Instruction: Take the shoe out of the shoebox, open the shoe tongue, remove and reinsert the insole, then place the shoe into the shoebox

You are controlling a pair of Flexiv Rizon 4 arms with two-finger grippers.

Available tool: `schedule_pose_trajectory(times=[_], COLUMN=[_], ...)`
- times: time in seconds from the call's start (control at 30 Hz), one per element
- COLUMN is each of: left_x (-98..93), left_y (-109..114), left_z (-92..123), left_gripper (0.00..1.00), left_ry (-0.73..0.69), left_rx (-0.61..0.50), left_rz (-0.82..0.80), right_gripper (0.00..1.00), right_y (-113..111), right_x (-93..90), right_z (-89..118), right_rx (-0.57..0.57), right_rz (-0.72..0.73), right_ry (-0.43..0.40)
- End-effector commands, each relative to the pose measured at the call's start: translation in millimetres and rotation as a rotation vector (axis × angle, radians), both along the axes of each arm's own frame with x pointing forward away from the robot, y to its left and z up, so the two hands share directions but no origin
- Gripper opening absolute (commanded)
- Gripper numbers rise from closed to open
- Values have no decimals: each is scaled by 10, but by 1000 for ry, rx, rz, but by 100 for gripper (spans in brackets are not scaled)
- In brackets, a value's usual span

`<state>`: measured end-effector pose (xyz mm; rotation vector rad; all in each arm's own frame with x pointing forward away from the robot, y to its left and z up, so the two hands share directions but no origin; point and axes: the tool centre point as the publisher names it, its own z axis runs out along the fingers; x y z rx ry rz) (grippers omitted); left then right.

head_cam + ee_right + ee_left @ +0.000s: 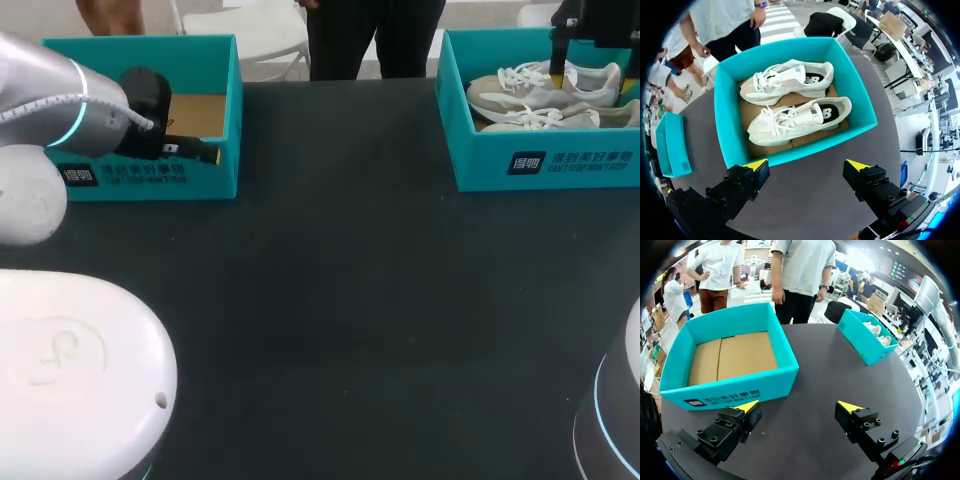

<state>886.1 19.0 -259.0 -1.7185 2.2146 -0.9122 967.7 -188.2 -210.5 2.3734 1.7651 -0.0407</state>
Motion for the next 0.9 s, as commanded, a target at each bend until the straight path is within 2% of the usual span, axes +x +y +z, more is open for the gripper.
schedule_pose_trajectory(times=[0.03, 0.3, 0.53, 0.8, 0.9], left_x=[-2, 15, 57, 94, 111], left_y=[0, 28, 47, 139, 215], left_z=[61, 77, 106, 127, 132], left_gripper=[100, 100, 100, 100, 100], left_ry=[192, 396, 602, 728, 721], left_rx=[246, 256, 233, 227, 237], left_rz=[272, 362, 441, 477, 470], right_gripper=[100, 100, 100, 100, 100], right_y=[13, 99, 109, 152, 163], right_x=[-34, -179, -401, -645, -701], right_z=[-4, 37, 82, 14, 0], right_rx=[29, 53, 69, 85, 85], right_rz=[11, 9, -16, 7, 2], right_ry=[20, 50, 12, 33, 31])
